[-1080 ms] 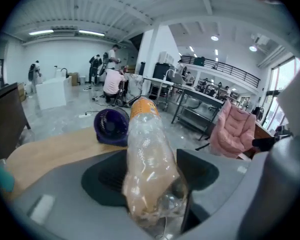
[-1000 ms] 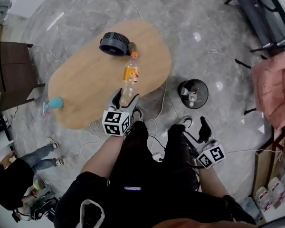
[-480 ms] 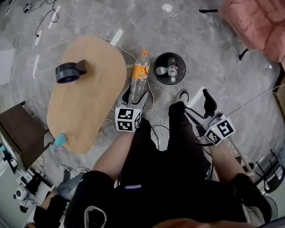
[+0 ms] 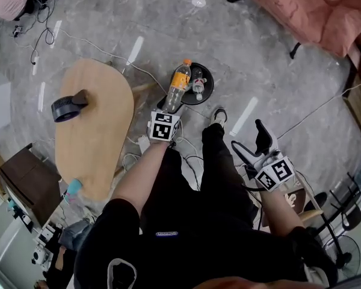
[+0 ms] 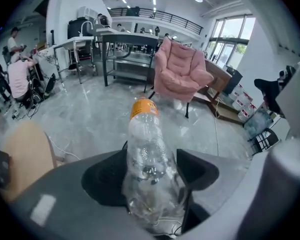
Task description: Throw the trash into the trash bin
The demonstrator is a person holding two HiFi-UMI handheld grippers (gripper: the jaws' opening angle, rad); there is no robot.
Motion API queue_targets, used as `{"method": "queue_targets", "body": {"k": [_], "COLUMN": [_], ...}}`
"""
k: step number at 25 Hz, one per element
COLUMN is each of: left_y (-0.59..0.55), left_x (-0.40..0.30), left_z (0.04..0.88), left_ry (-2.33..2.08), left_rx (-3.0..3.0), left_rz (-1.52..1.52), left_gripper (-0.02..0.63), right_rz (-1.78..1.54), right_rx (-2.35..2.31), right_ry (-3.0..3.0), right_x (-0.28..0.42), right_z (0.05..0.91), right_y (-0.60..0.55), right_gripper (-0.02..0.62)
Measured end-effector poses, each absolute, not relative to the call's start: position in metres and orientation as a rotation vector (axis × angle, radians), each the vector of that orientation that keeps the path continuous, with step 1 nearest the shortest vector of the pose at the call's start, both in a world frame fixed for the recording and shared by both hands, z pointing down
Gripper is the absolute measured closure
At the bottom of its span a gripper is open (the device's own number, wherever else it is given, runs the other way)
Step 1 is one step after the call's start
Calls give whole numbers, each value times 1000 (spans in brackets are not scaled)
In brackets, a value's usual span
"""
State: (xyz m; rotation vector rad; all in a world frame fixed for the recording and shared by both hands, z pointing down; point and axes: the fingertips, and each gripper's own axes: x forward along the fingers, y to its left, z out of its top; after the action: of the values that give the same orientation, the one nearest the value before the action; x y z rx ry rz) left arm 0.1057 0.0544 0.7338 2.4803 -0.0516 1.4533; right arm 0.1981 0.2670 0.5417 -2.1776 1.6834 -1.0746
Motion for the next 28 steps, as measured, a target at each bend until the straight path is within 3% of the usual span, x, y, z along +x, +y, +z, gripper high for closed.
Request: {"method": "queue_targets", "body": {"k": [12, 28], "left_y": [106, 69], "left_x": [98, 108], "left_z": [855, 929], "left_ry": [-11, -27], "left_rx": [1946, 1743], "left_rz": [1693, 1928], "left_gripper": [288, 288], "right_rz": [-1067, -1101], "right_rx": [-2206, -2066], "right_ry": [1608, 1792], "right_x": [224, 194], "right_z": [557, 578], "right_y": [304, 251], "right_gripper": [95, 94]}}
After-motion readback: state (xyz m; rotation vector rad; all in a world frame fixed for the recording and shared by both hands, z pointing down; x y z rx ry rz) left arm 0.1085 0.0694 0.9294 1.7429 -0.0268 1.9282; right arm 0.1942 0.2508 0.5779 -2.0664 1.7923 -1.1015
